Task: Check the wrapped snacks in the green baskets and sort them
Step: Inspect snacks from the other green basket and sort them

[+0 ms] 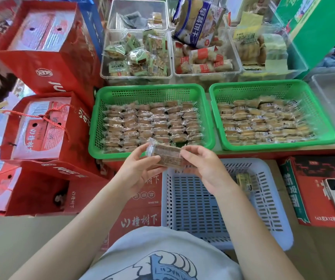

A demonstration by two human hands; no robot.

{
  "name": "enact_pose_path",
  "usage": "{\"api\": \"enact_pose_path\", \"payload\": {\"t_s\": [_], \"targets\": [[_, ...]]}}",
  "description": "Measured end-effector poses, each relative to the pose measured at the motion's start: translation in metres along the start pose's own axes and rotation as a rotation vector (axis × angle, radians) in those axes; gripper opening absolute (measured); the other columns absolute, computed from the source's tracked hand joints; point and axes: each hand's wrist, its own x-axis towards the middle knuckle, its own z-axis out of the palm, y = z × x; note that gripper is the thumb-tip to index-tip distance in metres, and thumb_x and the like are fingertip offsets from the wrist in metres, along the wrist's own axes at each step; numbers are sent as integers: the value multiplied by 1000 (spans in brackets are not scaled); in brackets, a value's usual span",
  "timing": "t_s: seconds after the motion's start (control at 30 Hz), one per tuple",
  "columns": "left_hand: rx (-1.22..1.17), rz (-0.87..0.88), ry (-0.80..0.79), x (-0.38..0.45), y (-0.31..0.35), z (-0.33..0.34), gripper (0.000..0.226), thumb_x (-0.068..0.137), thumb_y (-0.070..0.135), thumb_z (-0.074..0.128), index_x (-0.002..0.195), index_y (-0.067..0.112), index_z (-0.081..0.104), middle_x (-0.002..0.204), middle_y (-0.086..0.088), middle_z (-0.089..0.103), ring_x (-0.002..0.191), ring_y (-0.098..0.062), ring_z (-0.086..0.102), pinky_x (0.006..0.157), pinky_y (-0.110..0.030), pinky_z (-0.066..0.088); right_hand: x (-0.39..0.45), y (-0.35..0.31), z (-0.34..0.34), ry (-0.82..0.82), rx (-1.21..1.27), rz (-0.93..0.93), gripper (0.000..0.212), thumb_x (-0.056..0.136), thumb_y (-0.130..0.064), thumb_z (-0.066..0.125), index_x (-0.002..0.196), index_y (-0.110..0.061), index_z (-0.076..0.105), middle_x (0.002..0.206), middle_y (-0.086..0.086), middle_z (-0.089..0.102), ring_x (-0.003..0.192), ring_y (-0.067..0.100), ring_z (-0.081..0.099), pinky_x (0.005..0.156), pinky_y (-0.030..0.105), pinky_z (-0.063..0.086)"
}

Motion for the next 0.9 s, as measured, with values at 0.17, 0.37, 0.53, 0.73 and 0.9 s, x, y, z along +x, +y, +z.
{"api": "enact_pose_path", "payload": {"t_s": [0.17,0.37,0.53,0.73,0.9], "targets": [[3,-17,-106,-2,-4,-3,62,75,-8,66,133,9,55,125,-24,68,109,-35,70,84,-36,61,2,0,7,76,92,-37,11,93,-11,68,103,-12,72,96,3,74,87,16,68,76,30,53],[62,-28,-145,0,-1,0,50,73,-9,69,118,11,59,119,-22,70,103,-35,71,78,-39,63,2,-4,11,142,-74,-122,10,98,-10,59,93,-15,65,87,1,65,82,16,58,75,31,50],[613,7,-115,3,6,9,39,75,27,87,106,19,64,92,5,75,86,-15,71,71,-30,58,-3,-13,9,169,-790,-670,8,99,-8,54,96,-14,58,82,-9,53,75,14,51,69,34,46],[637,40,-118,5,5,21,16,96,31,66,106,21,74,98,-3,77,94,-20,74,75,-33,57,-1,-15,17,4,-704,-631,8,97,-14,62,96,-21,66,61,-11,49,55,8,43,54,27,39],[426,20,-25,10,-3,12,11,94,13,68,88,18,76,92,-8,73,85,-23,67,74,-37,54,6,-11,21,103,-317,-299,9,94,-28,69,94,-19,69,61,0,55,54,13,44,54,26,39]]}}
